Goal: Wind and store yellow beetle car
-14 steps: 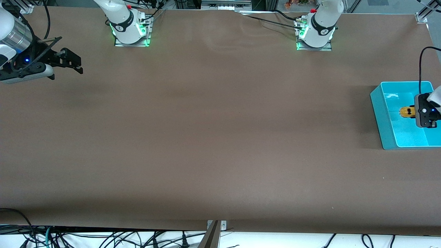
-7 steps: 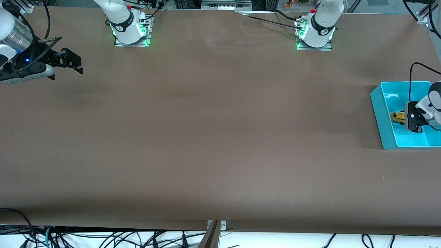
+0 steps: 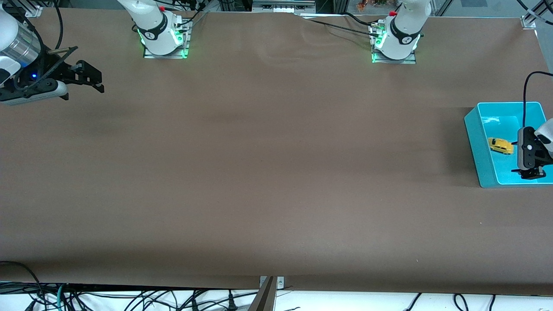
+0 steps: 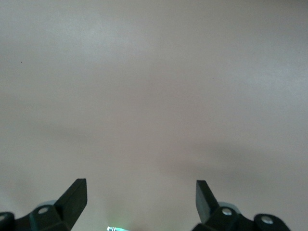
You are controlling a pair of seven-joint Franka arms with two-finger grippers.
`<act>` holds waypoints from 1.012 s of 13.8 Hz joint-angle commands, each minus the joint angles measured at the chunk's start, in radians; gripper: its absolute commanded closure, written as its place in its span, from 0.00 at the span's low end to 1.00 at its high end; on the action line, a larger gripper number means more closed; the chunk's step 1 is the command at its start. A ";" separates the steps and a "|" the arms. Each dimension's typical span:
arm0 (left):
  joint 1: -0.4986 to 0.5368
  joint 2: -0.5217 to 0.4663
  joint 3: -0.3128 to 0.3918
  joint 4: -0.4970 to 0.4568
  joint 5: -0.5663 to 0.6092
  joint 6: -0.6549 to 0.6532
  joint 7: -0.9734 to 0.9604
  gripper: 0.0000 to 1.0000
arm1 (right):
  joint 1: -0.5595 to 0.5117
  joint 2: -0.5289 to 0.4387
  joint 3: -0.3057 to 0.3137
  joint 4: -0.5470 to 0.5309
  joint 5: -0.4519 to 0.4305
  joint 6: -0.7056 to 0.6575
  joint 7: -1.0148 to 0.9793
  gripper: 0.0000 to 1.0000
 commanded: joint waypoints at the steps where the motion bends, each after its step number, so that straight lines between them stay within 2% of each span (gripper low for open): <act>1: -0.089 0.004 -0.050 0.082 0.000 -0.139 -0.175 0.00 | 0.002 0.010 -0.001 0.029 -0.003 -0.027 0.002 0.00; 3: -0.196 0.004 -0.050 0.122 -0.002 -0.221 -0.352 0.00 | 0.002 0.010 -0.001 0.029 -0.003 -0.026 0.000 0.00; 7: -0.347 0.002 -0.056 0.142 -0.018 -0.248 -0.782 0.00 | 0.002 0.010 -0.001 0.027 -0.003 -0.027 0.000 0.00; 11: -0.365 -0.070 -0.181 0.159 -0.063 -0.304 -1.321 0.00 | 0.000 0.015 -0.003 0.027 -0.003 -0.027 0.002 0.00; 12: -0.403 -0.116 -0.182 0.147 -0.063 -0.305 -1.441 0.00 | 0.000 0.013 -0.003 0.027 -0.003 -0.027 0.002 0.00; 14: -0.514 -0.206 -0.102 0.114 -0.063 -0.304 -1.609 0.00 | 0.002 0.015 -0.003 0.027 -0.003 -0.027 0.002 0.00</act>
